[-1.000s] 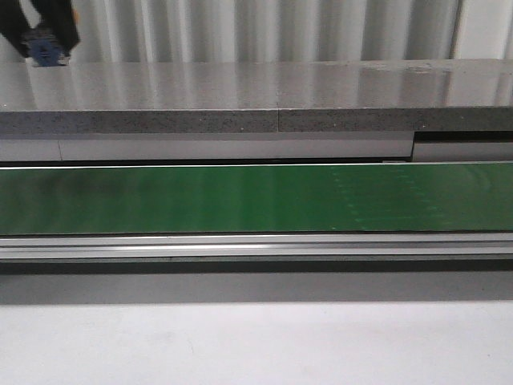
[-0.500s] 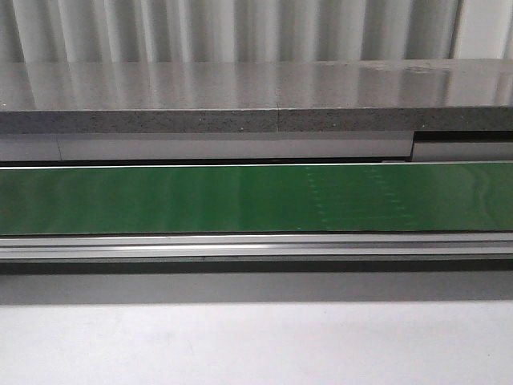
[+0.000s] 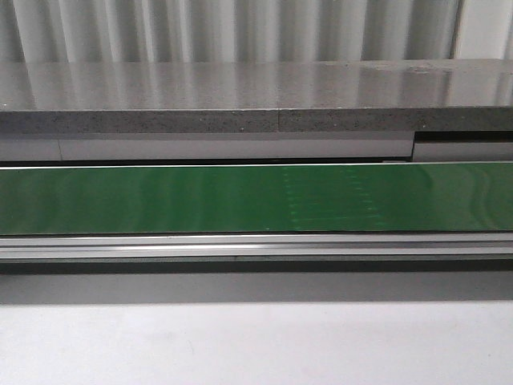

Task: Move button from right to left
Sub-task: 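Move the held button over the blue tray and open the left gripper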

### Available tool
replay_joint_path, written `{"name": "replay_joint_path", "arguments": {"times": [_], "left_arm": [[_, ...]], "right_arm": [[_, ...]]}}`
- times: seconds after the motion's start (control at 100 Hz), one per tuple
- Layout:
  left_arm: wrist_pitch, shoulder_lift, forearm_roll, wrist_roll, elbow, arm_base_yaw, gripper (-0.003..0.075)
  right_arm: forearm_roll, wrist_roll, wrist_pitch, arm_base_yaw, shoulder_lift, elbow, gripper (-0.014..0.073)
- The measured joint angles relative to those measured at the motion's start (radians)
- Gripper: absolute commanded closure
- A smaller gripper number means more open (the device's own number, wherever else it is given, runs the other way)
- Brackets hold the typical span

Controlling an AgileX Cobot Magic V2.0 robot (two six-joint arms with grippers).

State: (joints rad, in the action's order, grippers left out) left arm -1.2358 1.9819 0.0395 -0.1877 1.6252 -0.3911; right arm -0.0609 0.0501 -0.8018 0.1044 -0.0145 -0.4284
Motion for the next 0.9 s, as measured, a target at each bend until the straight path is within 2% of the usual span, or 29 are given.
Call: {"name": "replay_joint_path", "arguments": {"times": [0.11,0.18,0.23,0.4,0.47,0.61,0.7,0.77,0.9], "left_arm": [[0.01,0.058,0.026,0.0,0.0,0.0,0.0653],[0.013,0.091,0.041,0.0,0.0,0.0,0.0615],[0.015,0.108,0.049,-0.001,0.0,0.0,0.0552],[0.017,0.136,0.053,-0.001,0.0,0.0,0.0227],[0.017,0.136,0.053,-0.003,0.0,0.0,0.0179],[0.017,0.136,0.053,-0.003,0.0,0.0,0.0207],[0.018,0.122,0.053,-0.001,0.0,0.0,0.0258],[0.029,0.094,0.053,-0.001,0.0,0.0,0.0342],[0.106,-0.004,0.034,0.0,-0.014,0.0,0.0591]], "right_arm": [[0.0,0.0,0.0,0.0,0.0,0.0,0.0659],[0.0,0.0,0.0,0.0,0.0,0.0,0.0659],[0.0,0.0,0.0,0.0,0.0,0.0,0.0659],[0.0,0.0,0.0,0.0,0.0,0.0,0.0659],[0.0,0.0,0.0,0.0,0.0,0.0,0.0659],[0.0,0.0,0.0,0.0,0.0,0.0,0.0659],[0.0,0.0,0.0,0.0,0.0,0.0,0.0659],[0.0,0.0,0.0,0.0,0.0,0.0,0.0659],[0.0,0.0,0.0,0.0,0.0,0.0,0.0659]]}}
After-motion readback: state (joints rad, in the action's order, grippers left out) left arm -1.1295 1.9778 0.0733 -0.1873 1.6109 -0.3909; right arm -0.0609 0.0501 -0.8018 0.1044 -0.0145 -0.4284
